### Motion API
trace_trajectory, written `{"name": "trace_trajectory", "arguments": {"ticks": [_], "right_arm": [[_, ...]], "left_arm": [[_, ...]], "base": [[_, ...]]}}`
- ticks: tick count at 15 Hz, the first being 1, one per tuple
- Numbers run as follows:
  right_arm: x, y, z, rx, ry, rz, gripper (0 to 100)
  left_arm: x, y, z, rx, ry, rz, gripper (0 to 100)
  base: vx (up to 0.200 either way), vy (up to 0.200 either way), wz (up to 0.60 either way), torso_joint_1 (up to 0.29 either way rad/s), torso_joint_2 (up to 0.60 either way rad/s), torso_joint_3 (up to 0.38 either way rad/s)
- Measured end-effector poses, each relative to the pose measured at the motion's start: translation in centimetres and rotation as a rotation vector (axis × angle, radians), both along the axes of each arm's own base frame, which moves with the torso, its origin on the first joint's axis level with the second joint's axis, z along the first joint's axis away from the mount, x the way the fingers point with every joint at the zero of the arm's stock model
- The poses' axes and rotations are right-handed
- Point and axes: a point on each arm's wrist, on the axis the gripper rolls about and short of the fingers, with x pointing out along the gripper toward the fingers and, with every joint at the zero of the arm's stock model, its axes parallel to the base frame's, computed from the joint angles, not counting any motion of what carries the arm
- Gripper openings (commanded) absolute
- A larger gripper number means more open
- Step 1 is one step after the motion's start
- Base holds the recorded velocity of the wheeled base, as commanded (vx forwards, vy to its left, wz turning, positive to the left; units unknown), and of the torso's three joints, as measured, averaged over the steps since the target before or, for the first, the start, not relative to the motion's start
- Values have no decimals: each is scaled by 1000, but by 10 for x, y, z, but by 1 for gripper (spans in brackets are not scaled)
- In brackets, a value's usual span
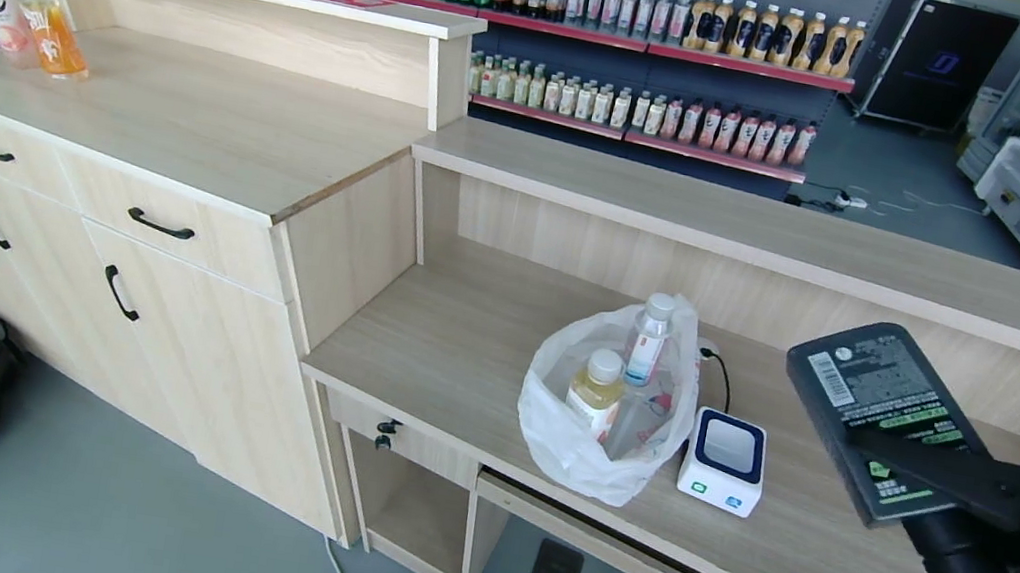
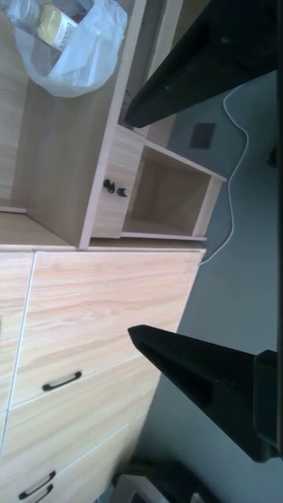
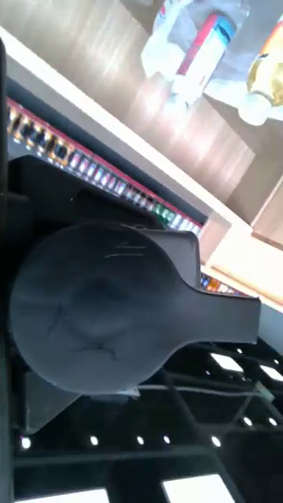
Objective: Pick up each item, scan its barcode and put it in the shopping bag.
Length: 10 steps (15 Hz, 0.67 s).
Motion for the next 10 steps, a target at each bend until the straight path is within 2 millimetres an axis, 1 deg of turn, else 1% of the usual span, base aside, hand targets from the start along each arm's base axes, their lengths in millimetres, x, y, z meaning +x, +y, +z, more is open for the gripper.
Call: {"name": "trace_trajectory", "arguments": {"ticks": [2,5,7,10], "right_arm": [[-8,17,1,-60,-101,127,0],[-18,25,6,-51,-143,203,0],[-25,35,12,-13,-160,277,0],[-32,47,29,91,-203,356,0]], "left_arm": [[0,0,0,0,0,0,100],[0,0,0,0,0,0,100],[0,0,0,0,0,0,100],[0,0,0,0,0,0,100]], "base": [[0,0,0,0,0,0],[0,0,0,0,0,0],[0,0,0,0,0,0],[0,0,0,0,0,0]]}}
